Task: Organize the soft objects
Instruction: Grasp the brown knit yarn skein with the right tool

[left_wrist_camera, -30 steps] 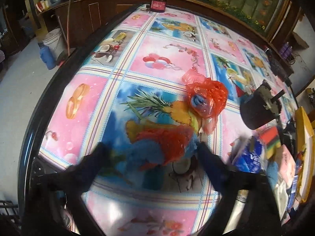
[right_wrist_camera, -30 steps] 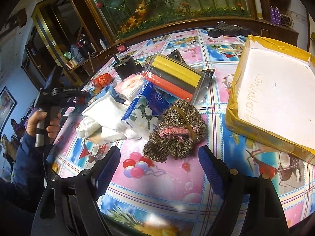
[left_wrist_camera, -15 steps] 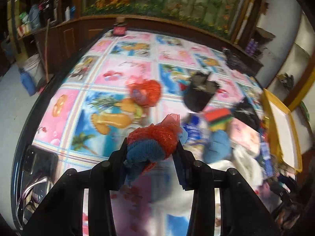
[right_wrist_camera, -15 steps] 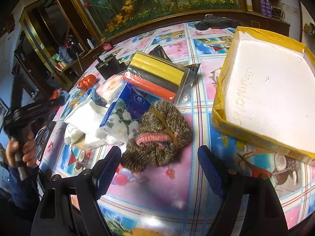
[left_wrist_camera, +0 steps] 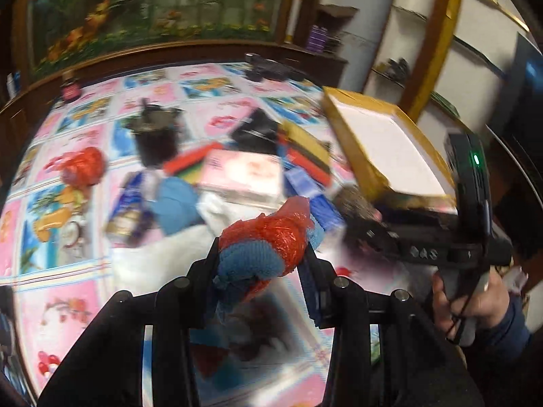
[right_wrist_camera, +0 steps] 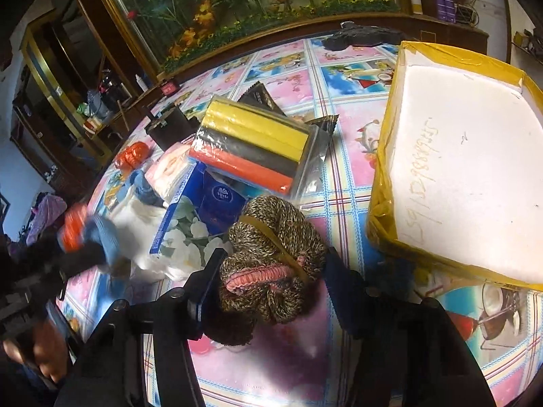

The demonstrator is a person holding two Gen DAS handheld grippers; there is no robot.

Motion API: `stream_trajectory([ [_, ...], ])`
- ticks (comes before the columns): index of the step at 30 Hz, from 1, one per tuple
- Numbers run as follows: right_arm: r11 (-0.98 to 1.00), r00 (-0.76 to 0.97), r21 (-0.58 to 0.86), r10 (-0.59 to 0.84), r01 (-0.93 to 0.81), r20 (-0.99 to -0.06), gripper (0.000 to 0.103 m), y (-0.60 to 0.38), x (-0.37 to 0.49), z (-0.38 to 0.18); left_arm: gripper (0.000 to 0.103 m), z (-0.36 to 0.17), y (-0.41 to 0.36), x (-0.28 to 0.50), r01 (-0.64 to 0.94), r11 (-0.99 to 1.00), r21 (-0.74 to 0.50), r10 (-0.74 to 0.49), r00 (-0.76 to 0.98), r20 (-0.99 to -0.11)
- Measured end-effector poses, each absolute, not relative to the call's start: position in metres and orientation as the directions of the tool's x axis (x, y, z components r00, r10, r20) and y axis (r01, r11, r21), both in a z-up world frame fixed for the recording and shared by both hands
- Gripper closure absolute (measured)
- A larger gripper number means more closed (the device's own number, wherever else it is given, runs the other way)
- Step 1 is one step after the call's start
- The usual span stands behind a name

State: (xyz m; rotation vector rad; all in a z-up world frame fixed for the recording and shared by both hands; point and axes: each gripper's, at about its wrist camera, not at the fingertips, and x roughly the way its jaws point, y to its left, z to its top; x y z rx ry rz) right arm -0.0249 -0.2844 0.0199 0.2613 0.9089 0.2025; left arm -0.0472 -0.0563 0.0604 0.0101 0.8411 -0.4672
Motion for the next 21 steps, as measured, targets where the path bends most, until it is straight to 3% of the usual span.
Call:
stream_trajectory([
  [10,0.941,0.658,0.332,0.292,-0.067,-0.694,0.050,-0.294,-0.038,0.017,0.064,0.045,-0.091,-0.059,0.463,0.870,-0.170,-0.434,0.552,-0.712],
  [21,0.980,0.684,0.198,0.162,-0.027,-0.711,0.050,-0.274,-0.047,0.029,0.064,0.047,-0.091,-0.054,0.444,0.884,-0.149,-0.407,0.573,-0.711],
])
